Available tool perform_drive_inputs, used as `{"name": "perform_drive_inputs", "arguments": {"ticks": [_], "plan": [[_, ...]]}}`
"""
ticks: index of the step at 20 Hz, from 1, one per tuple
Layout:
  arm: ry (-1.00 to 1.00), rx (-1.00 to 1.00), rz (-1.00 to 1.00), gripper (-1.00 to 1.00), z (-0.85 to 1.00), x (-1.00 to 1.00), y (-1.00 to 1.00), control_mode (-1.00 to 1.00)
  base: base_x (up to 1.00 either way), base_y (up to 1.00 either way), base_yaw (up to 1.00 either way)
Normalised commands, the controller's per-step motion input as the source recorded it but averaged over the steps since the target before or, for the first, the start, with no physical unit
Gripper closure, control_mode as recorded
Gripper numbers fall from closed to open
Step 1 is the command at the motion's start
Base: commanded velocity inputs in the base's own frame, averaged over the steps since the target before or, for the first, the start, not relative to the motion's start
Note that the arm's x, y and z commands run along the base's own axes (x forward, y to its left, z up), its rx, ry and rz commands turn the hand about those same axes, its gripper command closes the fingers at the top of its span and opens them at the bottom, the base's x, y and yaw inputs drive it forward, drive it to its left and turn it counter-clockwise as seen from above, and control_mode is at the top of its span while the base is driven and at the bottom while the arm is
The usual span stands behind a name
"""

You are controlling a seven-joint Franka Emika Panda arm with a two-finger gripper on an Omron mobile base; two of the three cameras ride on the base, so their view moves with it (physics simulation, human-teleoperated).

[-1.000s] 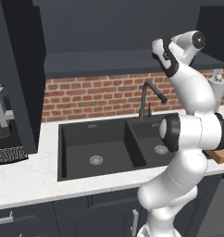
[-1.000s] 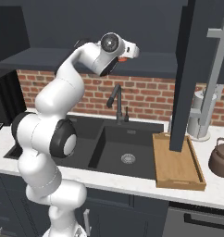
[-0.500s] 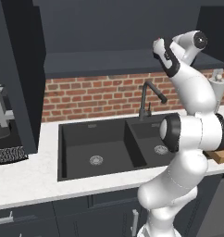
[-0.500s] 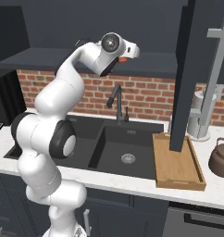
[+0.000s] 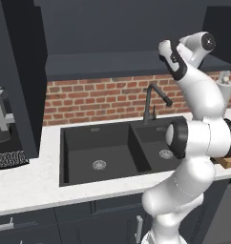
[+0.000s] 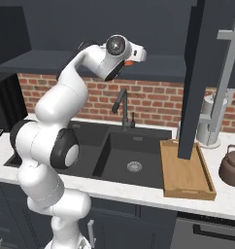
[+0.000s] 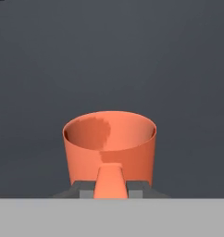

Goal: Pick the kettle from the counter and place it on the tray. Then pick the mug from the cabinet and place it on the tray. Then close the cabinet doors.

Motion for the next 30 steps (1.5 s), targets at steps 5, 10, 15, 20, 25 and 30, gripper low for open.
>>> {"name": "perform_drive_inputs", "arguments": {"ticks": [5, 10, 15, 20, 25, 30], "plan": [[-0.03, 0.00, -0.03, 1.00, -0.12, -0.63, 0.01, -1.00, 0.00, 0.00, 0.00], [-0.04, 0.00, -0.06, 1.00, -0.02, -0.96, 0.02, -1.00, 0.00, 0.00, 0.00], [-0.01, 0.00, -0.03, 1.00, 0.04, -1.00, 0.12, -1.00, 0.00, 0.00, 0.00], [0.00, 0.00, -0.01, 1.00, 0.06, -1.00, 0.31, -1.00, 0.00, 0.00, 0.00], [0.00, 0.00, 0.00, 1.00, 0.02, -1.00, 0.37, -1.00, 0.00, 0.00, 0.00], [0.01, -0.01, 0.00, 1.00, -0.04, -0.84, 0.43, -1.00, 0.00, 0.00, 0.00]]}}
